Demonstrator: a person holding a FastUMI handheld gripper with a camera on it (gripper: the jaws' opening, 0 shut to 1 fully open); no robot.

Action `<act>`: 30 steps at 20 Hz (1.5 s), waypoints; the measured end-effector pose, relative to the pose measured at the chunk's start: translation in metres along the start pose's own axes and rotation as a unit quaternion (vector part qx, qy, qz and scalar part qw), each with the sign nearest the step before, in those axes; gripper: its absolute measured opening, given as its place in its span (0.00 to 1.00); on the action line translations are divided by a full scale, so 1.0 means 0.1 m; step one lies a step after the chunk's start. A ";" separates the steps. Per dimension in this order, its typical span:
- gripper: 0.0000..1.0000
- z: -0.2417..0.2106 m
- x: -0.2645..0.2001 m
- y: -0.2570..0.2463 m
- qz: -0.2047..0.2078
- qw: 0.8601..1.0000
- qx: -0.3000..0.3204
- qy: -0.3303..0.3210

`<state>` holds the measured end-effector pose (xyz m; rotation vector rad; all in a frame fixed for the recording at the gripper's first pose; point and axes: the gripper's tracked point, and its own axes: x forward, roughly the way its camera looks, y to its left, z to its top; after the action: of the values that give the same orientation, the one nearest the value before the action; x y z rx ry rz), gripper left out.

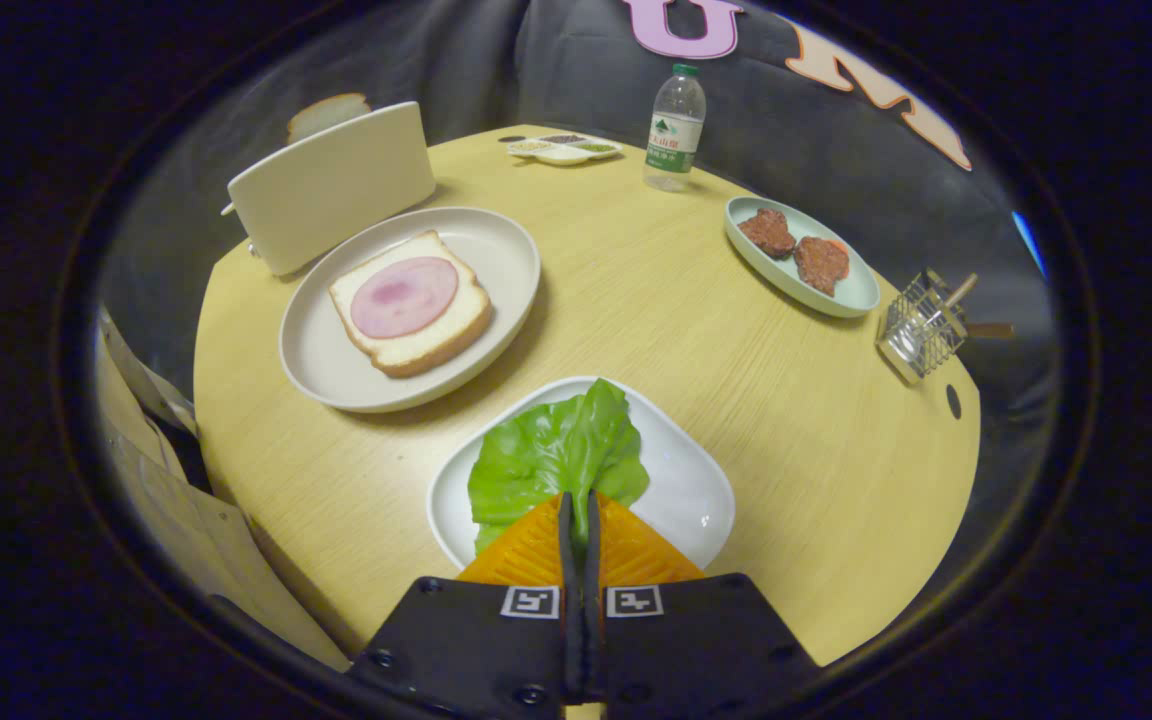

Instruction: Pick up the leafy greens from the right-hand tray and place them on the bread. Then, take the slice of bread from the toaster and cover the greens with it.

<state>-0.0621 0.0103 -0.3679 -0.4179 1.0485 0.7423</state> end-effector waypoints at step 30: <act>0.04 1.33 -0.36 0.82 0.021 0.995 -0.049 -0.085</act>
<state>-0.0486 0.1391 -0.2729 -0.4095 0.8652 0.8534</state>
